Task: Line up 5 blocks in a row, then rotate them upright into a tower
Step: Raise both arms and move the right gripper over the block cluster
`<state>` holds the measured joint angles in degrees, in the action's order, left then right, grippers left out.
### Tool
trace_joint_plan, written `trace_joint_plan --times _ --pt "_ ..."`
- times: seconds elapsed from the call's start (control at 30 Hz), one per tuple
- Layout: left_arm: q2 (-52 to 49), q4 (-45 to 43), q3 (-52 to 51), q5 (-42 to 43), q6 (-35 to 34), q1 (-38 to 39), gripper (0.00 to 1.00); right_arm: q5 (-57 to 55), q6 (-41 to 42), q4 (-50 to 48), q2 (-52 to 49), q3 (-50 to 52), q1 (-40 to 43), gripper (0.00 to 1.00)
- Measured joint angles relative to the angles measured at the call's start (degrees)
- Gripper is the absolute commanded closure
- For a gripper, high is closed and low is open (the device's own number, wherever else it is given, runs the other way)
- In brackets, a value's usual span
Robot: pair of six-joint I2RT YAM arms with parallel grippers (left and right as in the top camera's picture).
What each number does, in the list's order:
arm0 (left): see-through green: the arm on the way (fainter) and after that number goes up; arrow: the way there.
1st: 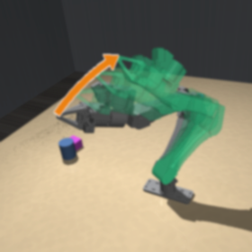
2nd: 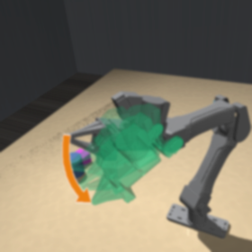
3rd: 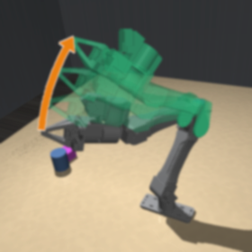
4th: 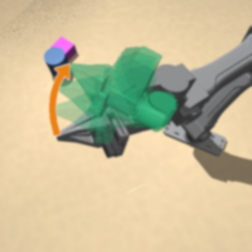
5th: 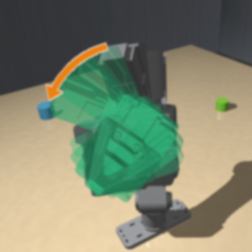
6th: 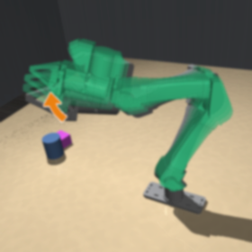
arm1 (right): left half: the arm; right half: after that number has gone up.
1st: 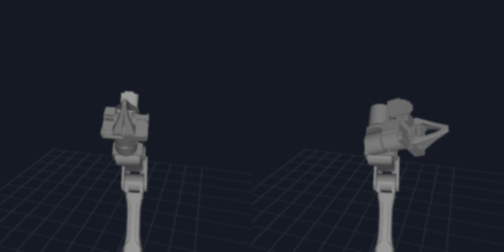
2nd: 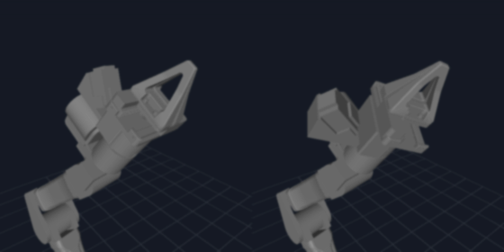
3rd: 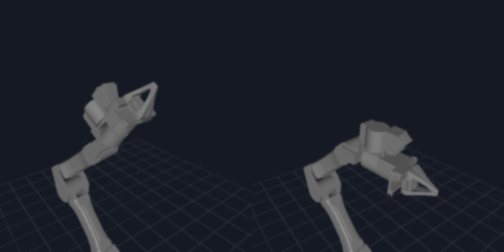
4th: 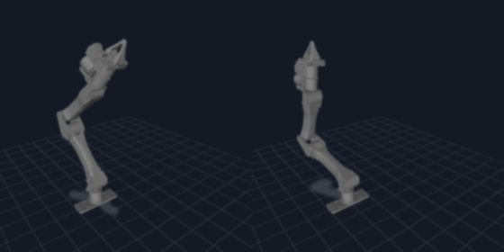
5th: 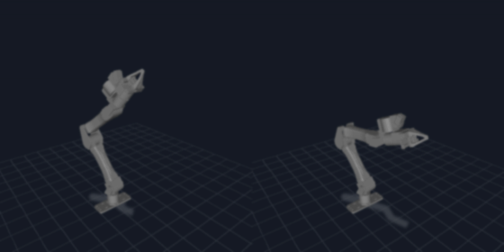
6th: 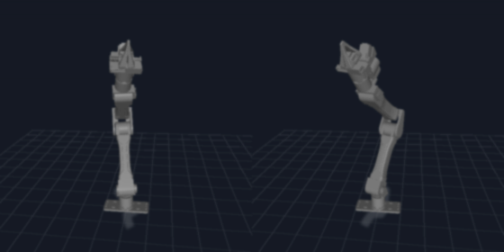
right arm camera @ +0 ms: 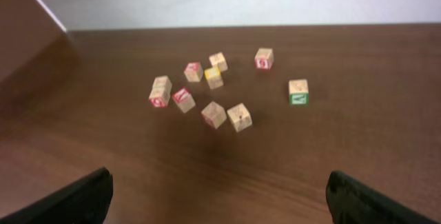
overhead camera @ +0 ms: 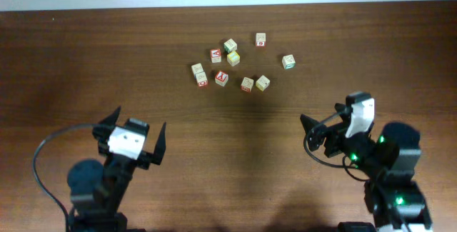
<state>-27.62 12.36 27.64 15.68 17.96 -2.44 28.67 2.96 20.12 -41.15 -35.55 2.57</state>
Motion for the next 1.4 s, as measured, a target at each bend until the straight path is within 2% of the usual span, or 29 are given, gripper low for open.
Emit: trace_joint_plan --times 0.2,0.33,0.4,0.57,0.8,1.03,1.17,1.27,1.33,1.4 --pt "-15.6 8.9 11.5 1.7 -0.1 0.0 0.01 1.7 -3.7 15.0 -9.6 -13.5 0.0 0.02" --pt "-26.9 19.4 22.4 2.1 -0.2 0.0 0.01 1.9 -6.4 23.9 -15.1 -21.7 0.0 0.02" --pt "-32.5 26.3 29.2 2.4 -0.2 0.0 0.01 1.9 -7.1 27.6 -17.7 -25.3 0.0 0.02" --pt "-43.5 36.0 42.2 4.3 -0.2 0.0 0.01 2.1 -7.8 32.4 -23.5 -31.2 0.0 0.02" --pt "-49.4 36.9 44.2 8.8 -0.2 0.0 0.01 5.9 -7.9 31.7 -27.1 -31.8 0.0 0.02" --pt "-50.2 35.6 44.2 14.0 -0.2 0.0 0.01 8.8 -7.9 30.2 -28.6 -31.8 0.0 0.01" --pt "-50.2 34.3 44.2 15.7 -0.5 0.0 0.0 7.8 -6.4 29.8 -30.5 -31.9 0.0 0.04" --pt "-50.2 32.9 44.2 13.7 -4.5 0.0 0.04 4.4 -3.2 29.6 -31.8 -32.0 -0.2 0.05" --pt "-50.2 32.4 44.2 10.1 -10.4 0.0 0.05 0.6 -0.3 29.6 -32.6 -33.6 -1.6 0.06" --pt "-50.2 32.4 44.3 6.5 -13.2 0.0 0.06 -1.5 1.2 29.6 -32.7 -34.9 -3.0 0.06"
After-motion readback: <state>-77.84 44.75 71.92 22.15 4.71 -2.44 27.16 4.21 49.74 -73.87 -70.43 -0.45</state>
